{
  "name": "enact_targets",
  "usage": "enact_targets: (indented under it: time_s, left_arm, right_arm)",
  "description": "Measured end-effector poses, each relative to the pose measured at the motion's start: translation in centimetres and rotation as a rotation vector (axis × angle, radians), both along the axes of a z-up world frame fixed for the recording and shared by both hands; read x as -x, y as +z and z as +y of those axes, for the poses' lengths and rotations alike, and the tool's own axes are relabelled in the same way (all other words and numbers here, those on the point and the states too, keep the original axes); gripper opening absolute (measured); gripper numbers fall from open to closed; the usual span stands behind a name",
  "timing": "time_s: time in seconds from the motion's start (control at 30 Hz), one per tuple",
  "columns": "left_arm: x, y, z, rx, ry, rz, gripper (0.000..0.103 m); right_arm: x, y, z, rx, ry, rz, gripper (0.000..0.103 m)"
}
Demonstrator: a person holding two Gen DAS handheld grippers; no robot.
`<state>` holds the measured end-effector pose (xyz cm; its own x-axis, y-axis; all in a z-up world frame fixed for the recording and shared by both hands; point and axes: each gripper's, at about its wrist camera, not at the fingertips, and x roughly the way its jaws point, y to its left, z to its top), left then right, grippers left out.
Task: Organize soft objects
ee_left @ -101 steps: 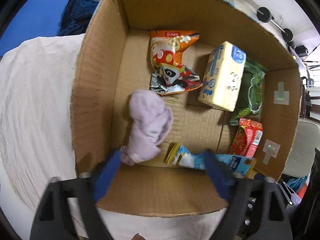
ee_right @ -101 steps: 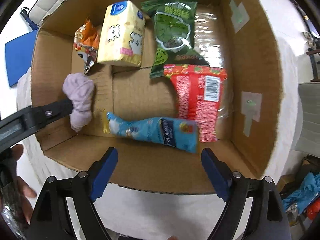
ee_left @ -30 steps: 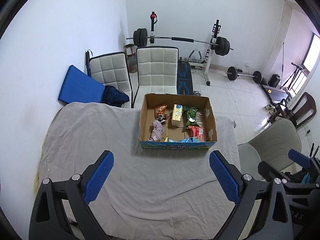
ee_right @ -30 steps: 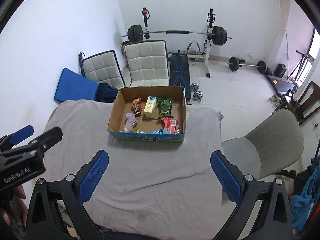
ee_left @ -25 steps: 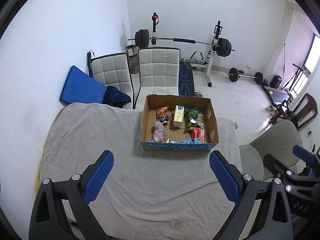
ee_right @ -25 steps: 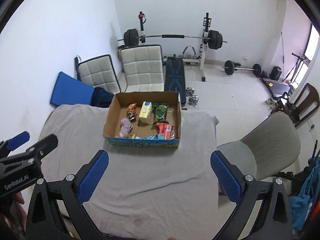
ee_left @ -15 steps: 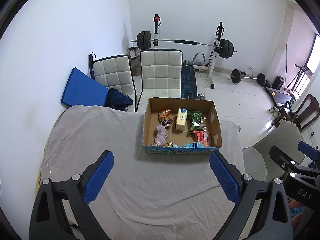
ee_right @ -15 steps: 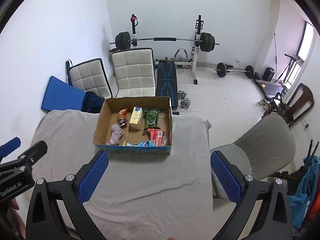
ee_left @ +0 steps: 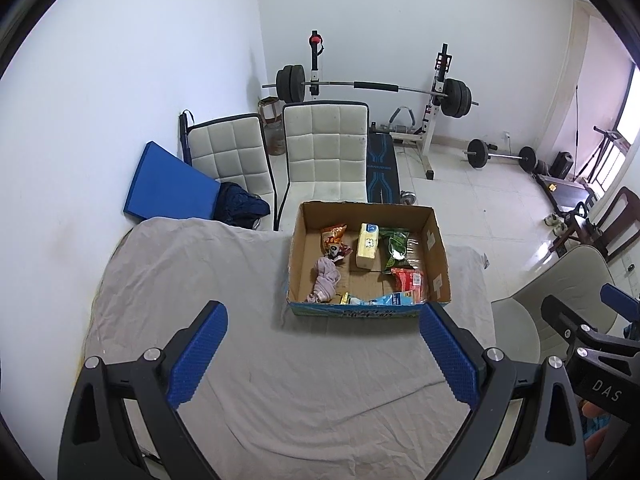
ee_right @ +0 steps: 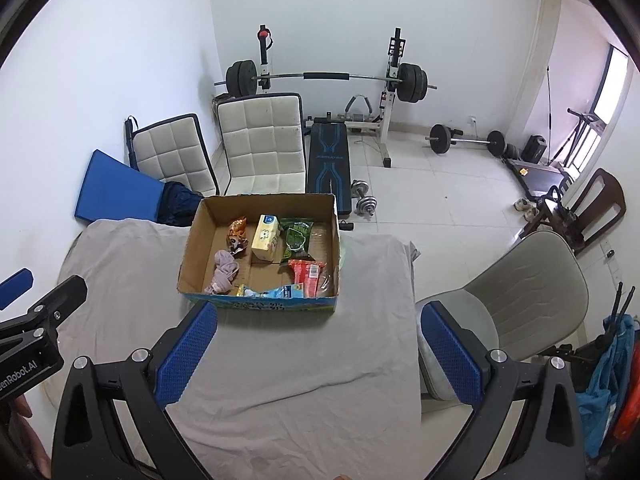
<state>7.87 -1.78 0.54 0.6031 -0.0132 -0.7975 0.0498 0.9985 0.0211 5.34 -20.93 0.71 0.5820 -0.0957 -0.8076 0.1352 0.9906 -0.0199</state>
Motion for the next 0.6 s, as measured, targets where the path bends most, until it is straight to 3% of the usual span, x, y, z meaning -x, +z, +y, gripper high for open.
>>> enact_targets:
  time_s: [0.6]
  left_arm:
    - [-0.56,-0.56,-0.21,0.004,-0.006,-0.005,0.098]
  right_arm:
    - [-0.40,0.63,-0.09,0.005,0.017,-0.024,0.103]
